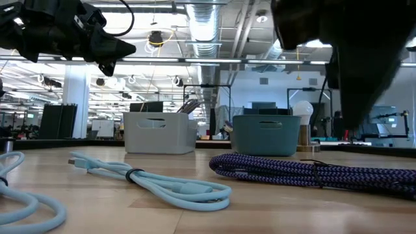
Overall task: Pick & Place USB Port
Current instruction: Put the purple patterned charger cable into the white bin
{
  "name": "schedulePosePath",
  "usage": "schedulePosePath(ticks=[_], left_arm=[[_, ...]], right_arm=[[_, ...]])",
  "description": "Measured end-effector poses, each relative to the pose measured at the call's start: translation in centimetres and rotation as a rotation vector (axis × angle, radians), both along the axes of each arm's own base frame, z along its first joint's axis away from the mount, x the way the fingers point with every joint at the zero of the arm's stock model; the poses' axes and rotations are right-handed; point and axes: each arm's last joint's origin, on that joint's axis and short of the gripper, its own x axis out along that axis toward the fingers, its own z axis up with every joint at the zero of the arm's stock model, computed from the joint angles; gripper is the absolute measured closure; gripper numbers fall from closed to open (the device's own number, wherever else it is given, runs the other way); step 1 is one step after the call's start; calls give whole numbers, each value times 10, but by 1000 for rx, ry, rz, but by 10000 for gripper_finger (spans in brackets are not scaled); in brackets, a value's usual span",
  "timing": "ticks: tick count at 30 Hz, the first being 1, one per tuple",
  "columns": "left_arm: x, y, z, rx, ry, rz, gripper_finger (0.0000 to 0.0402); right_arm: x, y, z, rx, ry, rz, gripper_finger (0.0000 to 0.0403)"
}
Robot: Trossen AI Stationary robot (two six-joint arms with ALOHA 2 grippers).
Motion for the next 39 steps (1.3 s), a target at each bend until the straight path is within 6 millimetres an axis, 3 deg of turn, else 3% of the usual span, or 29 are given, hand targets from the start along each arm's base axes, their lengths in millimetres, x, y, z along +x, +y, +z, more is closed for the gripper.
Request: schedulePosePath(ticks=[8, 18, 24, 35, 39], left_arm=[[1, 0, -1, -2, 6, 0, 389], [3, 1, -3, -9, 25, 0, 389], [3, 1, -3, -8, 23, 0, 389], [3, 1, -3, -1, 23, 1, 389], [3, 1, -3, -1, 23, 1, 389]], right_arm=[[6, 4, -18, 20, 72, 7, 253], [10, 10, -15, 134, 51, 50, 215], [10, 11, -16, 131, 37, 80, 227], [15, 24, -47, 173, 99, 153, 255], [15, 23, -49, 160, 100, 180, 296]])
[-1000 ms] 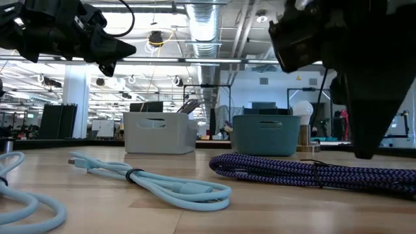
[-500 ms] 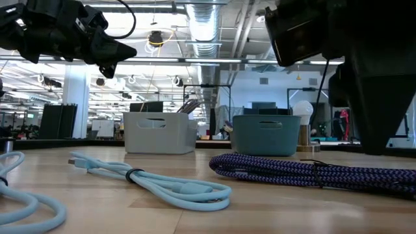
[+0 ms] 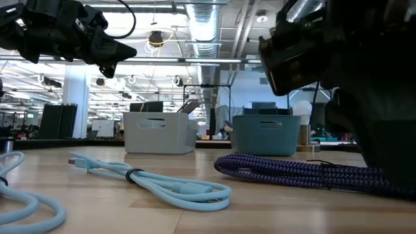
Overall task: Pick & Place USB Port
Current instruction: Put the purple patterned charger cable into the white bin
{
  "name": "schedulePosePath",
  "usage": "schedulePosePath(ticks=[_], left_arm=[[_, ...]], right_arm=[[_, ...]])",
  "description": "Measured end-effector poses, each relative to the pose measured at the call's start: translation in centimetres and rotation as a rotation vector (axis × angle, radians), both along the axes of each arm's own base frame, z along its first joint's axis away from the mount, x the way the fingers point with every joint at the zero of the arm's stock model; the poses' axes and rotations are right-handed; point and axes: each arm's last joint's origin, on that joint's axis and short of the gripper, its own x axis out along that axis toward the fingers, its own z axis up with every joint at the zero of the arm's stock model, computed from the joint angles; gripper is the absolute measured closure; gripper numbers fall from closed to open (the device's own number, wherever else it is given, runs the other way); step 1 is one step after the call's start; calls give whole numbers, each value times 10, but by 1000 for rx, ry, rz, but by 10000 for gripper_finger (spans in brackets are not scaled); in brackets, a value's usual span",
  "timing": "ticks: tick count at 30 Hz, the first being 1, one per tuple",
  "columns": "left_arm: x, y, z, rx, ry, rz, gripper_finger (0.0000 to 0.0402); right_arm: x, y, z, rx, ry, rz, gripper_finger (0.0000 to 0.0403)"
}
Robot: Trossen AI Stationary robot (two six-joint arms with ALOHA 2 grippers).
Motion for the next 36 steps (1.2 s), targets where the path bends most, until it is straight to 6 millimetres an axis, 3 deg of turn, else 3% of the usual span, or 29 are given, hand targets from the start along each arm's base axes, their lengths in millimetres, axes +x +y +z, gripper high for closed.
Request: schedulePosePath(ticks=[5, 16, 23, 28, 36], left_arm=[[0, 0, 0, 0, 0, 0, 389], [0, 0, 2, 65, -14, 9, 389], [0, 0, 2, 66, -15, 9, 389], [0, 0, 2, 65, -14, 9, 389], [0, 0, 2, 63, -15, 9, 389]], right_arm=[[0, 1, 2, 4, -26, 55, 388], [-3, -3, 10, -79, -93, 162, 400], [-14, -38, 32, -343, -95, 169, 402], [-26, -66, 46, -432, -148, 113, 402], [-66, -99, 68, -589, -360, -33, 403]])
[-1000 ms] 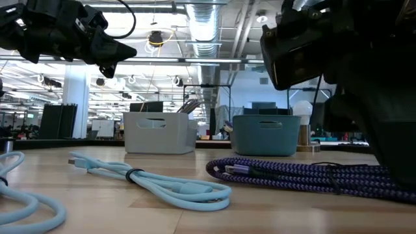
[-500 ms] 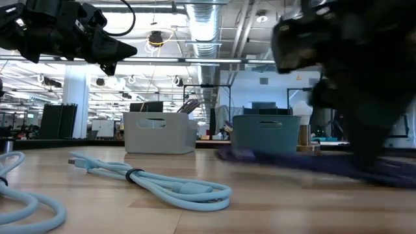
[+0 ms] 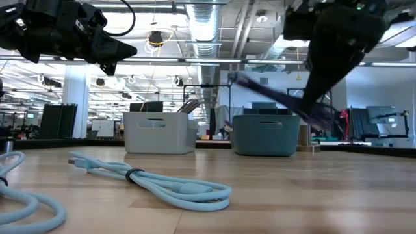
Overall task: Pick & Place USB Port
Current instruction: Put the purple patterned charger cable into the white bin
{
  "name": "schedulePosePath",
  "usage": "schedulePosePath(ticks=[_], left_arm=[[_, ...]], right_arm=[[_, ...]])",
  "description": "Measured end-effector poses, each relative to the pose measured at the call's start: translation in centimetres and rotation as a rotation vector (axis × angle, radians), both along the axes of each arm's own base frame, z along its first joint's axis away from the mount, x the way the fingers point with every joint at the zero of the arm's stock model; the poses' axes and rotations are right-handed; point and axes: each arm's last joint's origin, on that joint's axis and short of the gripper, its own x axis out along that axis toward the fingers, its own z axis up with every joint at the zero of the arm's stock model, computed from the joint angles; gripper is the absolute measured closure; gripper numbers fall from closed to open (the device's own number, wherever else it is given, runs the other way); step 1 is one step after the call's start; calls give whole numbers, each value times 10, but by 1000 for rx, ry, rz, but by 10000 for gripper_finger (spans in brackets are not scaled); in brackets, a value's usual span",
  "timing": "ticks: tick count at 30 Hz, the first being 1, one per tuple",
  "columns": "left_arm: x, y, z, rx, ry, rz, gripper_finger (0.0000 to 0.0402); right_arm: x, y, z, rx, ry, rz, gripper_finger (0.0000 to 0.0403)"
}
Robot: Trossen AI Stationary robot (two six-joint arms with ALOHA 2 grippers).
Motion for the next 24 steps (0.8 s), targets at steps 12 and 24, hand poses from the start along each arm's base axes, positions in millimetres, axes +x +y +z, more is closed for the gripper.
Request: schedulePosePath(ticks=[12, 24], left_arm=[[0, 0, 0, 0, -2, -1, 389], [0, 0, 0, -30, -2, -4, 345]], right_arm=[[-9, -29, -12, -39, -474, -13, 403], [53, -57, -23, -23, -563, 136, 403]])
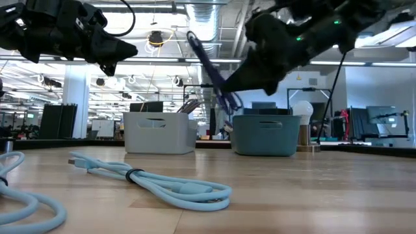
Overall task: Pick & Place USB Port
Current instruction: Put the purple patterned charger cable into the white bin
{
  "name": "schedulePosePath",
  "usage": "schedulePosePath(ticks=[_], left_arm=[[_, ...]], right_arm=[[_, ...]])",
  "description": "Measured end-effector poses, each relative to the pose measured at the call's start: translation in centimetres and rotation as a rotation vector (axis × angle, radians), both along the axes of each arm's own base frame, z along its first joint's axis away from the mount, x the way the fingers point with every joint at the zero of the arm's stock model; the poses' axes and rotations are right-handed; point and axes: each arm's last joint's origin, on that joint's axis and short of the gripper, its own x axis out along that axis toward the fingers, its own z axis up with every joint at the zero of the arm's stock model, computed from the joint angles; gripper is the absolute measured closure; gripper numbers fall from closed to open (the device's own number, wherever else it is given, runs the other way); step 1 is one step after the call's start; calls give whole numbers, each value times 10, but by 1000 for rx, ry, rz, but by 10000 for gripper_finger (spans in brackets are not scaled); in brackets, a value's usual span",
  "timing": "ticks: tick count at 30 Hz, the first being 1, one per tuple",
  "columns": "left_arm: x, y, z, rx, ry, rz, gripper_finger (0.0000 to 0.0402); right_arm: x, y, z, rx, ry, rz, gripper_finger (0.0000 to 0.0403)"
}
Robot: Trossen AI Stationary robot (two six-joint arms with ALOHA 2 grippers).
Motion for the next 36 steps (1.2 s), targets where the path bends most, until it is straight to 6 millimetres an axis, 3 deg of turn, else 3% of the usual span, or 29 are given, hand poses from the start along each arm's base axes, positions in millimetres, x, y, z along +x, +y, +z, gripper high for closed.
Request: schedulePosePath(ticks=[18, 27, 36], left_arm=[[15, -3, -2, 6, -4, -72, 230], [16, -5, 1, 15, -38, -88, 224], [16, -5, 1, 16, -42, -86, 234]], right_arm=[[75, -37, 15, 11, -64, 65, 403], [105, -49, 13, 36, -72, 93, 403], [116, -56, 24, 26, -108, 83, 403]])
